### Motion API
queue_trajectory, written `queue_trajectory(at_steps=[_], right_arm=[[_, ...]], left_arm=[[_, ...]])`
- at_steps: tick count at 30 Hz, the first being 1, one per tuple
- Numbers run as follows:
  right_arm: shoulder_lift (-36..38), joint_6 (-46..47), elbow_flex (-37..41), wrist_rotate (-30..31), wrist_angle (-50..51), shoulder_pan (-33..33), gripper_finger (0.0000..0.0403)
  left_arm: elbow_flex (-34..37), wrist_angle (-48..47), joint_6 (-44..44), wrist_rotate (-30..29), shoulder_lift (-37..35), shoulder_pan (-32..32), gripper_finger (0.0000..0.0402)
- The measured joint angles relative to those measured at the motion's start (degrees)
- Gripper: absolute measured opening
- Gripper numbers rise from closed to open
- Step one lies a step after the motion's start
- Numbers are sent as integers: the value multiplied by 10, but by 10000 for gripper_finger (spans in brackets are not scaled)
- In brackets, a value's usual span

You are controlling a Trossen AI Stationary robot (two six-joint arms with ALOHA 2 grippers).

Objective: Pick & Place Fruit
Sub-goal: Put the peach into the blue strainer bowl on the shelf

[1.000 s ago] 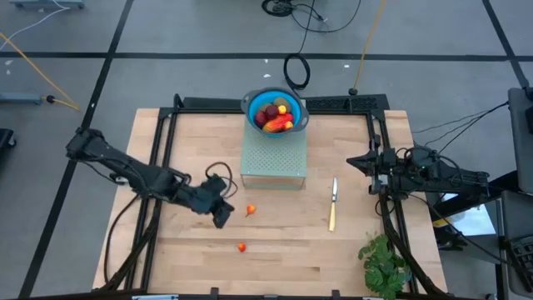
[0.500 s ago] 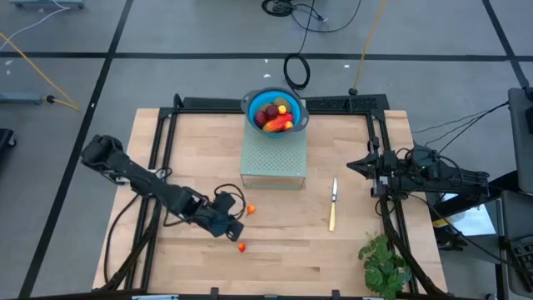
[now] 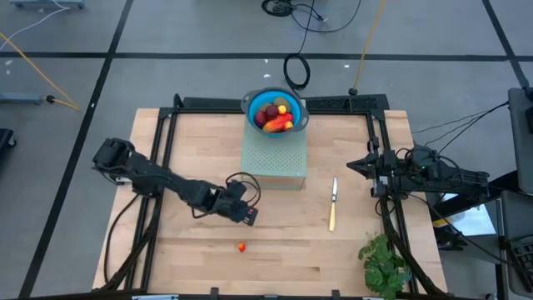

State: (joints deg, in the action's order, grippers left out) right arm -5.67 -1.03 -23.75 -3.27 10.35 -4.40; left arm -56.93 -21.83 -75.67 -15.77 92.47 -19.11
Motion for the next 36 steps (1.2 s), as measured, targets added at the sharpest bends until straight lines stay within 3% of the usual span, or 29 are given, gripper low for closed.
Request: queue_trajectory(at_steps=[11,25,29,36], right_arm=[[0,-10,0,1,9,0,0],[0,-14,0,1,11,0,0],[0,-14,0,1,11,0,0],[0,-14,0,2,11,0,0]], left_arm=[[0,28,-12,8,40,11,17],[0,33,-32,-8,41,11,24],[0,33,-34,-8,40,11,64],[0,32,-38,-7,40,11,176]])
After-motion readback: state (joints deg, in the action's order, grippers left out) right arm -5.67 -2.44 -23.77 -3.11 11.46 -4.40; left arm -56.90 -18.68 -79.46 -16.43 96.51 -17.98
